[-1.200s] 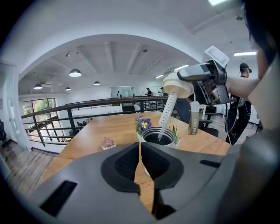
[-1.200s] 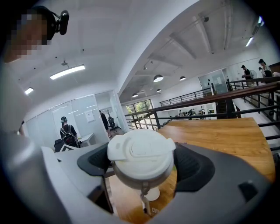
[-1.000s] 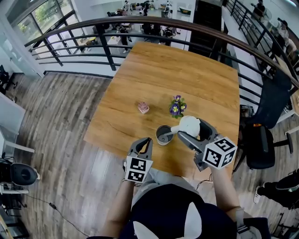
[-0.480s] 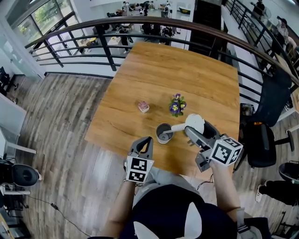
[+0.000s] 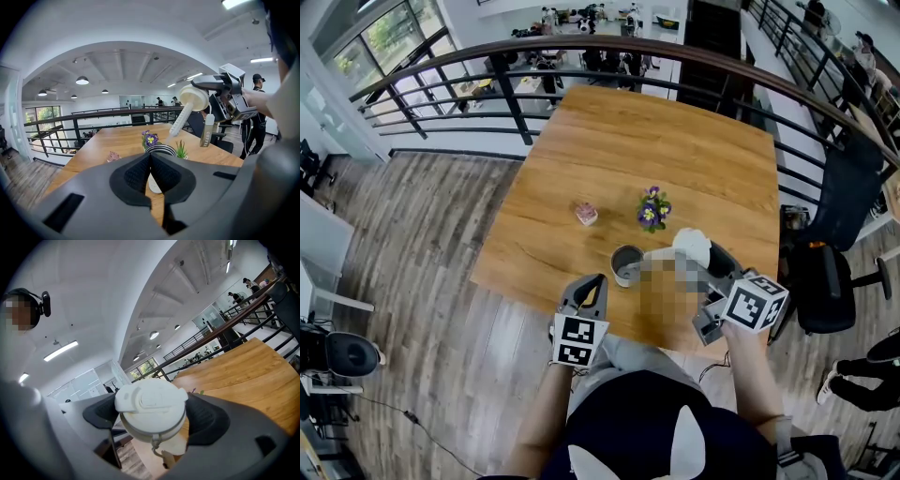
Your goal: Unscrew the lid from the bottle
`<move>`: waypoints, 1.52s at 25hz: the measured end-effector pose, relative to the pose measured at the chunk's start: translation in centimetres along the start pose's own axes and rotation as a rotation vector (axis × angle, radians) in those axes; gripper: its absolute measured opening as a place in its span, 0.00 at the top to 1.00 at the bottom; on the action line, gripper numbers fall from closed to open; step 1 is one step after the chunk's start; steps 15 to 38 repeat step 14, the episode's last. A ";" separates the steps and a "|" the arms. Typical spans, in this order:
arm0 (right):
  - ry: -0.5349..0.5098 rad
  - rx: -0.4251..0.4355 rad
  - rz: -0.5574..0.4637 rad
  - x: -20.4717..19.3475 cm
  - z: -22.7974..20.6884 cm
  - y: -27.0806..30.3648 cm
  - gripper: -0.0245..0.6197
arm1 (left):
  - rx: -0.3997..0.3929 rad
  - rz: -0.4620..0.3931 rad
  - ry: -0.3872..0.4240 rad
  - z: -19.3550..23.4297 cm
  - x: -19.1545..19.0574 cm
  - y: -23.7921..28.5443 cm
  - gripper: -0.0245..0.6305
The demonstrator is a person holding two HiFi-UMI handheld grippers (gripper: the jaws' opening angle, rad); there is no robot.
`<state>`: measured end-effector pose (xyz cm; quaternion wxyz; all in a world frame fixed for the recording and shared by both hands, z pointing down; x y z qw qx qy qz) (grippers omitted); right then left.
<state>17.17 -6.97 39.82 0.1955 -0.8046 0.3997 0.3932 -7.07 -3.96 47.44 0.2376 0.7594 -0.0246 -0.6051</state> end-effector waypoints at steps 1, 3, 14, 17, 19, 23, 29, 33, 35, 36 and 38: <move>-0.001 0.002 0.002 0.0 0.1 0.0 0.27 | -0.001 -0.001 -0.001 0.0 0.0 0.0 0.93; -0.003 0.006 0.004 0.0 0.1 0.0 0.28 | -0.004 -0.002 -0.006 -0.1 0.1 0.0 0.93; -0.020 0.022 0.034 0.2 0.3 0.3 0.28 | -0.020 -0.006 -0.036 -0.9 0.7 0.2 0.93; -0.020 0.022 0.034 0.2 0.3 0.3 0.28 | -0.020 -0.006 -0.036 -0.9 0.7 0.2 0.93; -0.020 0.022 0.034 0.2 0.3 0.3 0.28 | -0.020 -0.006 -0.036 -0.9 0.7 0.2 0.93; -0.020 0.022 0.034 0.2 0.3 0.3 0.28 | -0.020 -0.006 -0.036 -0.9 0.7 0.2 0.93; -0.020 0.022 0.034 0.2 0.3 0.3 0.28 | -0.020 -0.006 -0.036 -0.9 0.7 0.2 0.93; -0.020 0.022 0.034 0.2 0.3 0.3 0.28 | -0.020 -0.006 -0.036 -0.9 0.7 0.2 0.93; -0.020 0.022 0.034 0.2 0.3 0.3 0.28 | -0.020 -0.006 -0.036 -0.9 0.7 0.2 0.93; -0.020 0.022 0.034 0.2 0.3 0.3 0.28 | -0.020 -0.006 -0.036 -0.9 0.7 0.2 0.93; -0.020 0.022 0.034 0.2 0.3 0.3 0.28 | -0.020 -0.006 -0.036 -0.9 0.7 0.2 0.93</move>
Point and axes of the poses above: the fingertips, and each gripper's own axes: y forward along the fingers, z to its left, x out of its top, the point moved 7 cm from there along -y, backward along the fingers, and after that the axes turned 14 degrees about x, right-handed, at the moved point
